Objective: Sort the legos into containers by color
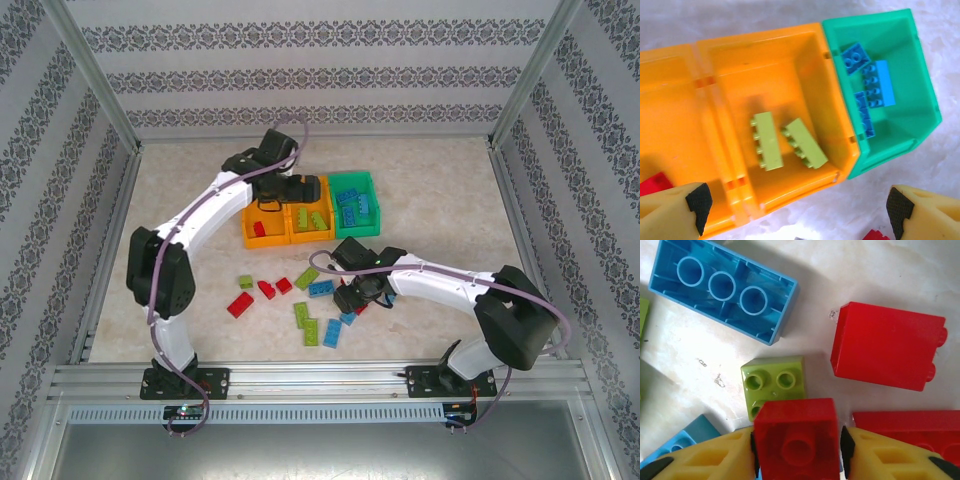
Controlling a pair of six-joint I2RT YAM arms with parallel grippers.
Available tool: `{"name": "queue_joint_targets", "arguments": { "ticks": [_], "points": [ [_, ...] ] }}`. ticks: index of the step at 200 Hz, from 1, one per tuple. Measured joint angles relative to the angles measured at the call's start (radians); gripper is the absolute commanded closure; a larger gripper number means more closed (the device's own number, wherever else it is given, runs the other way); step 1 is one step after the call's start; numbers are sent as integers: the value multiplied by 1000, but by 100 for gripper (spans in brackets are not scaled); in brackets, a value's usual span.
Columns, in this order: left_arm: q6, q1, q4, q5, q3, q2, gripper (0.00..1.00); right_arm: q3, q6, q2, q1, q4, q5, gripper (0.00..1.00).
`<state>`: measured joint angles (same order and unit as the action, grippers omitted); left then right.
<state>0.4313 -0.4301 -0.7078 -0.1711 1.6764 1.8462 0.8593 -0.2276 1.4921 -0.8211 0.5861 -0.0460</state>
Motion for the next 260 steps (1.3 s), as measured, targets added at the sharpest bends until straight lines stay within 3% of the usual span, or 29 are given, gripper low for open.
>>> {"name": "queue_joint_targets", "arguments": {
  "ticks": [38, 94, 153, 200, 260],
  "points": [
    [8, 78, 15, 42, -149, -127, 6, 24, -1, -40, 0, 2, 4, 65],
    [-1, 85, 14, 93, -375, -362, 6, 207, -6, -33, 71, -69, -92, 69],
    [39, 85, 4, 89, -660, -543, 7, 663, -102, 328, 105, -161, -237, 72],
    [215, 82, -13, 42, -815, -700, 6, 897, -217, 572, 135, -163, -282, 70],
    [449, 37, -18, -85, -900, -709, 9, 1125, -294, 770, 159, -126, -289, 61]
  ]
}}
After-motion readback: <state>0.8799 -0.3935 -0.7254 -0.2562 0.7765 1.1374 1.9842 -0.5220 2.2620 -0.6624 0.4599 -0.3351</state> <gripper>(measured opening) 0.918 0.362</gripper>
